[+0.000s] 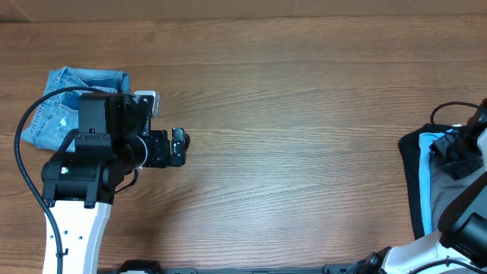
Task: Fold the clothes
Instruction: 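Grasp the grey shorts from the pile with the right gripper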
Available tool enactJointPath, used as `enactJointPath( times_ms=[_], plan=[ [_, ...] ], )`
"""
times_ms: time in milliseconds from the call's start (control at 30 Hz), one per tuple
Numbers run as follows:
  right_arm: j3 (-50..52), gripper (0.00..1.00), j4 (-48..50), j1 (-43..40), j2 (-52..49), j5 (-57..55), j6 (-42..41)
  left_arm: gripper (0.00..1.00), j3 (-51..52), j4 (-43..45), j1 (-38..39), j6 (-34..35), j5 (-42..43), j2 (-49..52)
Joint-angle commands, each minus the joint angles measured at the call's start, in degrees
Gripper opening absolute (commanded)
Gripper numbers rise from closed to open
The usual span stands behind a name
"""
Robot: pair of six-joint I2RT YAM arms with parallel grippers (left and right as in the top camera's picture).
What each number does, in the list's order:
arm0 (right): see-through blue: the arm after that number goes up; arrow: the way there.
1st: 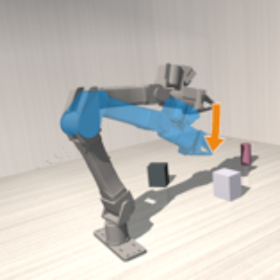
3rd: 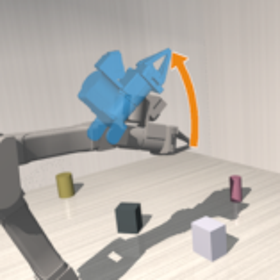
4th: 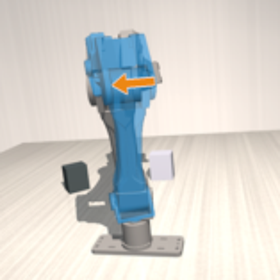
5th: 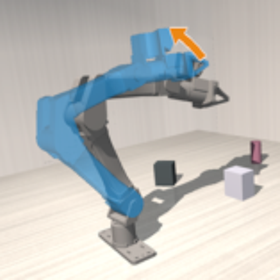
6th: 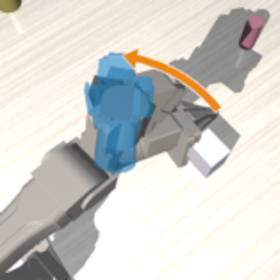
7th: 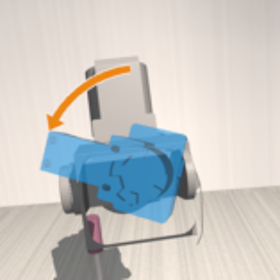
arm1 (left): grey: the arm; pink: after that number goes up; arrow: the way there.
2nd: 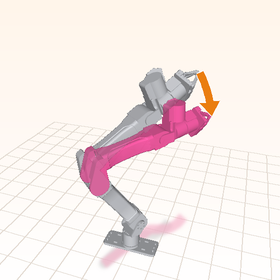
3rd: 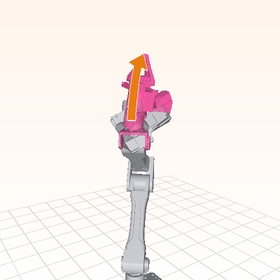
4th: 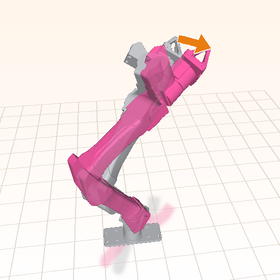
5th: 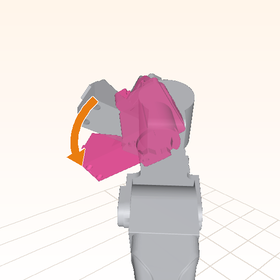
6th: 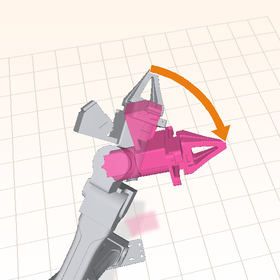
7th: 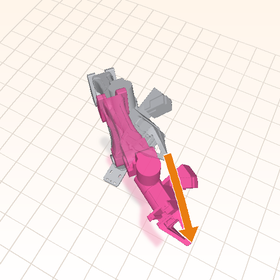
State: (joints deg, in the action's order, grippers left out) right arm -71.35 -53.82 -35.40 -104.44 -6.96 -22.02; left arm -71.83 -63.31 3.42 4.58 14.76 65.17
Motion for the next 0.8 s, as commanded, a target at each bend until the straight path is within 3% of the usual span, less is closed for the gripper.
enactJointPath(
  times_ms=[0, 100, 233, 433, 767],
  plan=[
    [0.92, 0.59, 1.09, 4.20, -1.53, -1.92, 2.78, 1.00, -1.46, 0.09, 0.37, -3.34, -0.44, 0.07],
    [1.81, 0.65, 2.14, 7.63, -3.48, -7.48, 2.73, 1.00, -1.46, -0.02, 0.37, -3.32, -0.35, 0.07],
    [1.81, 0.66, 2.58, 8.11, -4.94, -11.69, 2.23, 1.00, -1.46, -1.84, 0.37, -3.32, -0.35, 0.07],
    [0.48, 0.65, 2.34, 4.57, -4.96, -4.83, 2.99, 1.00, -1.46, -2.43, 0.37, -3.34, -0.37, 0.07],
    [-2.23, 0.68, 6.29, 3.82, -4.98, -4.20, 4.24, 1.00, -1.46, -2.23, 0.37, -3.32, -0.35, 0.09]
  ],
)
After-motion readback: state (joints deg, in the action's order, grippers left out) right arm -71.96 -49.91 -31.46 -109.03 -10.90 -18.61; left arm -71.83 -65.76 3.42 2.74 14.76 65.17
